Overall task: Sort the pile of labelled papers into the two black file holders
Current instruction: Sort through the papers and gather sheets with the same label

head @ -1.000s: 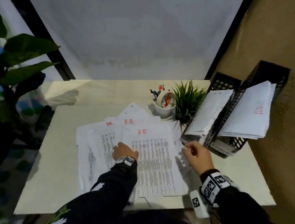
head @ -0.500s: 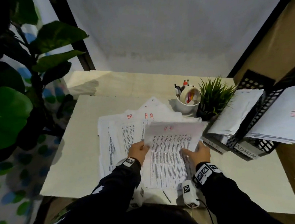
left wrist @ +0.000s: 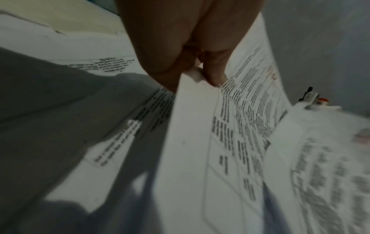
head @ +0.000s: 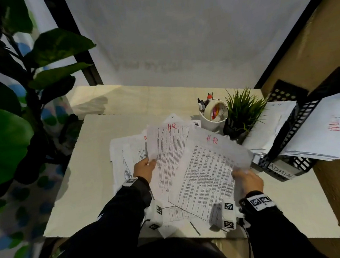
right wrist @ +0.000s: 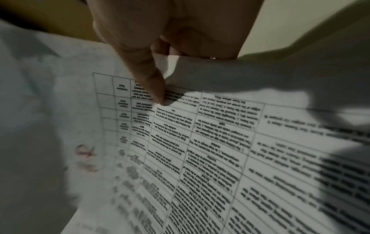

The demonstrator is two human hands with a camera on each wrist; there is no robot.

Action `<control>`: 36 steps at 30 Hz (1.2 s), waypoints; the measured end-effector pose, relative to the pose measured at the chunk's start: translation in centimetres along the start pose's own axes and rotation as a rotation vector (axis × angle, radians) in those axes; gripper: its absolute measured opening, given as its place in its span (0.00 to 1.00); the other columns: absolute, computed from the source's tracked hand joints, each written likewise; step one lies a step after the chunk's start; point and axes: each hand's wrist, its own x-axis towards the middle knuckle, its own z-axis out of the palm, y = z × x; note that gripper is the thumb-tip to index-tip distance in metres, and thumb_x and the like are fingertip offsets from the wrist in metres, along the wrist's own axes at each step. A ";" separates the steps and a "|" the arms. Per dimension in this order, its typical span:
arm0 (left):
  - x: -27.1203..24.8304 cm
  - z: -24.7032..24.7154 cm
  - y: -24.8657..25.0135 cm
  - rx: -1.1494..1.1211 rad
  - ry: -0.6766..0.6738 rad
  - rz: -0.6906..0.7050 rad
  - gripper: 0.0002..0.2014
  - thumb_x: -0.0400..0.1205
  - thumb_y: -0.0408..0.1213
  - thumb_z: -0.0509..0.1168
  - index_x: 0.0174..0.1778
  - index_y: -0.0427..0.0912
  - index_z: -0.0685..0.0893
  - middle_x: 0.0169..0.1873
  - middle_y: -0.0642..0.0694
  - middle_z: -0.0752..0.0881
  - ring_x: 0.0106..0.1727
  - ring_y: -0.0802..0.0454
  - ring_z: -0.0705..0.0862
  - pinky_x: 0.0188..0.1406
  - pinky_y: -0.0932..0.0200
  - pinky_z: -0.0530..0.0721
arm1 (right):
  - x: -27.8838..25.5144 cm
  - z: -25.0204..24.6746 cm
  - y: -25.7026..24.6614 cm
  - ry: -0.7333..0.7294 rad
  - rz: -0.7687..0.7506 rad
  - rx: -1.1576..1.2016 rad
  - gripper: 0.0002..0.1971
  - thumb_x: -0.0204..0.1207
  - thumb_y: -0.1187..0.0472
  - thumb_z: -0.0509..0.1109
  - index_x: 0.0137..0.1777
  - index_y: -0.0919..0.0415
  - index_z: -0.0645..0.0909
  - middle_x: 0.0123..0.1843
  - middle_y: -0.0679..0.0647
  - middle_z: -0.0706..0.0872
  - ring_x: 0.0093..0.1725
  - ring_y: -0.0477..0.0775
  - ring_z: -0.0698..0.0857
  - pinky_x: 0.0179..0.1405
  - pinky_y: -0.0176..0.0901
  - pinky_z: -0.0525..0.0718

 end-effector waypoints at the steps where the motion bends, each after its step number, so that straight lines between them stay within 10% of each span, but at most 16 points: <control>1: 0.2 -0.2 0.0 0.018 0.007 -0.002 0.14 0.83 0.31 0.62 0.64 0.33 0.81 0.51 0.44 0.81 0.47 0.50 0.80 0.40 0.67 0.75 | -0.1 -0.4 -0.4 -0.009 0.008 0.009 0.06 0.68 0.75 0.71 0.45 0.71 0.84 0.44 0.61 0.84 0.45 0.55 0.78 0.27 0.31 0.77; 5: 0.1 -0.5 0.5 0.049 -0.013 0.003 0.16 0.85 0.30 0.58 0.67 0.35 0.80 0.48 0.47 0.82 0.43 0.54 0.78 0.40 0.66 0.74 | -0.8 -0.3 -1.0 -0.075 0.003 0.027 0.11 0.67 0.82 0.66 0.47 0.70 0.79 0.34 0.51 0.85 0.47 0.53 0.77 0.15 0.20 0.73; 11: -1.5 1.2 0.7 0.173 -0.225 -0.030 0.16 0.80 0.19 0.58 0.61 0.31 0.84 0.53 0.38 0.87 0.52 0.42 0.85 0.64 0.52 0.79 | -1.7 2.3 -0.4 -0.236 -0.008 0.036 0.18 0.64 0.87 0.65 0.51 0.72 0.79 0.38 0.60 0.88 0.43 0.62 0.86 0.29 0.39 0.83; 15: -2.3 1.8 0.5 0.189 -0.189 -0.031 0.21 0.73 0.14 0.49 0.28 0.37 0.83 0.30 0.41 0.78 0.34 0.45 0.75 0.39 0.59 0.79 | -1.5 2.6 0.0 -0.207 0.006 -0.018 0.13 0.63 0.86 0.67 0.34 0.68 0.81 0.26 0.55 0.88 0.30 0.55 0.88 0.26 0.34 0.83; 19: -0.9 1.1 0.3 0.202 0.136 -0.046 0.18 0.76 0.19 0.54 0.52 0.37 0.85 0.54 0.40 0.85 0.55 0.42 0.82 0.52 0.60 0.74 | -0.7 2.6 0.8 -0.200 0.205 0.050 0.18 0.58 0.77 0.75 0.22 0.52 0.82 0.32 0.54 0.84 0.28 0.40 0.85 0.28 0.27 0.80; 23: -0.1 1.3 1.1 0.212 0.112 -0.155 0.19 0.78 0.33 0.64 0.66 0.40 0.76 0.64 0.40 0.81 0.59 0.40 0.81 0.58 0.55 0.76 | -1.6 2.5 2.8 -0.227 0.022 -0.021 0.22 0.63 0.88 0.60 0.20 0.62 0.77 0.20 0.55 0.84 0.19 0.47 0.82 0.21 0.31 0.79; 28: 0.1 1.8 1.6 0.273 0.027 -0.172 0.23 0.80 0.31 0.62 0.72 0.39 0.72 0.69 0.37 0.77 0.67 0.37 0.78 0.67 0.52 0.75 | -2.0 2.4 2.4 -0.165 0.082 -0.141 0.12 0.63 0.80 0.73 0.33 0.63 0.78 0.30 0.54 0.82 0.33 0.53 0.80 0.35 0.40 0.78; 33: 0.0 2.0 1.1 0.449 -0.050 -0.014 0.10 0.79 0.26 0.57 0.38 0.38 0.82 0.43 0.35 0.85 0.46 0.40 0.83 0.49 0.55 0.80 | -2.3 2.4 3.4 -0.191 0.056 -0.127 0.14 0.55 0.86 0.70 0.35 0.69 0.82 0.33 0.61 0.86 0.36 0.64 0.85 0.43 0.48 0.82; 36: -0.5 2.1 0.8 0.318 -0.091 0.033 0.14 0.77 0.22 0.57 0.32 0.39 0.84 0.35 0.38 0.87 0.39 0.43 0.82 0.42 0.54 0.80 | -2.2 2.2 3.3 -0.156 0.029 -0.055 0.16 0.54 0.88 0.66 0.24 0.66 0.83 0.21 0.54 0.84 0.28 0.57 0.84 0.30 0.38 0.84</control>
